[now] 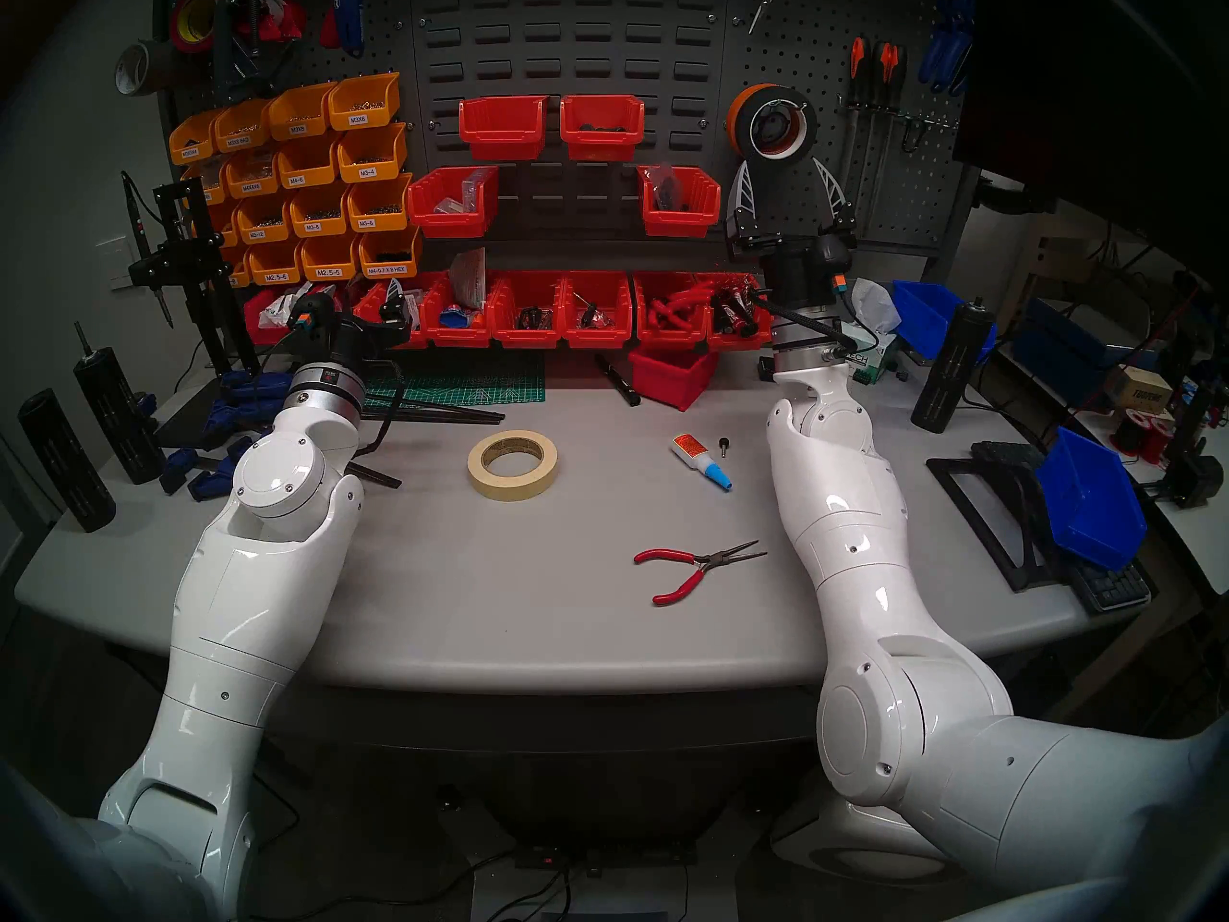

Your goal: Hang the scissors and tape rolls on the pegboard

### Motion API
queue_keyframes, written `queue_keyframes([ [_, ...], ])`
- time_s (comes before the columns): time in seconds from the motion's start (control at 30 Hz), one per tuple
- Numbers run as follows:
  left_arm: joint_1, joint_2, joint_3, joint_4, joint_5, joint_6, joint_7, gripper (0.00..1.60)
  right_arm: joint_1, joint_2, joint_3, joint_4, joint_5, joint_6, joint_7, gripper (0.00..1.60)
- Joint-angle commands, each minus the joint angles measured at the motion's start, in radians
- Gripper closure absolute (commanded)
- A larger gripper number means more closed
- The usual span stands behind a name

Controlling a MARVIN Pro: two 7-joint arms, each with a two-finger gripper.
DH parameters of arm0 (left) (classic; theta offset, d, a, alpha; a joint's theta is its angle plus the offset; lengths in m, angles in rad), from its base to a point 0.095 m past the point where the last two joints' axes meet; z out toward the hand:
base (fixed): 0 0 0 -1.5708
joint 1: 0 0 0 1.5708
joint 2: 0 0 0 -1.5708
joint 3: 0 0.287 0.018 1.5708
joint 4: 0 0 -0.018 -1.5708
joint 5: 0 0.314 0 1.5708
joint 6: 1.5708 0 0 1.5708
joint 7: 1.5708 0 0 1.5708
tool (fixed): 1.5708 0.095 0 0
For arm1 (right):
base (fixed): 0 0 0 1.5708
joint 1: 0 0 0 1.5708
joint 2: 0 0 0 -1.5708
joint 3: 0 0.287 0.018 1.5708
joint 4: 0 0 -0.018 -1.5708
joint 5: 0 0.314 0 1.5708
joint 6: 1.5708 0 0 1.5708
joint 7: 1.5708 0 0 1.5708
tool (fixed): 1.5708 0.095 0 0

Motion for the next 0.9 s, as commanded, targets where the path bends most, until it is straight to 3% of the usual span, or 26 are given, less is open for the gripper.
queue_keyframes([
  [0.0, -0.033, 0.003, -0.008, -0.029, 0.001, -0.012, -0.002, 0.0, -0.113, -0.016, -0.018, -0.128, 0.031, 0.022, 0.025, 0.0],
  [0.3, -0.034, 0.002, -0.009, -0.03, 0.0, -0.013, -0.002, 0.0, -0.195, -0.014, -0.03, -0.208, 0.073, 0.056, 0.057, 0.0],
  [0.37, -0.034, 0.002, -0.009, -0.03, 0.0, -0.013, -0.002, 0.0, -0.232, -0.015, -0.034, -0.271, 0.088, 0.086, 0.065, 0.0],
  [0.57, -0.035, 0.002, -0.009, -0.031, 0.0, -0.014, -0.002, 0.0, -0.26, -0.01, -0.037, -0.314, 0.114, 0.127, 0.08, 0.0],
  [0.7, -0.035, 0.002, -0.009, -0.031, 0.0, -0.015, -0.002, 0.0, -0.336, -0.008, -0.038, -0.449, 0.119, 0.227, 0.075, 0.0],
  [0.77, -0.035, 0.002, -0.009, -0.031, 0.0, -0.015, -0.002, 0.0, -0.317, -0.006, -0.038, -0.414, 0.126, 0.215, 0.082, 0.0],
  [0.87, -0.035, 0.002, -0.009, -0.031, 0.0, -0.015, -0.002, 0.0, -0.344, -0.006, -0.037, -0.462, 0.124, 0.256, 0.077, 0.0],
])
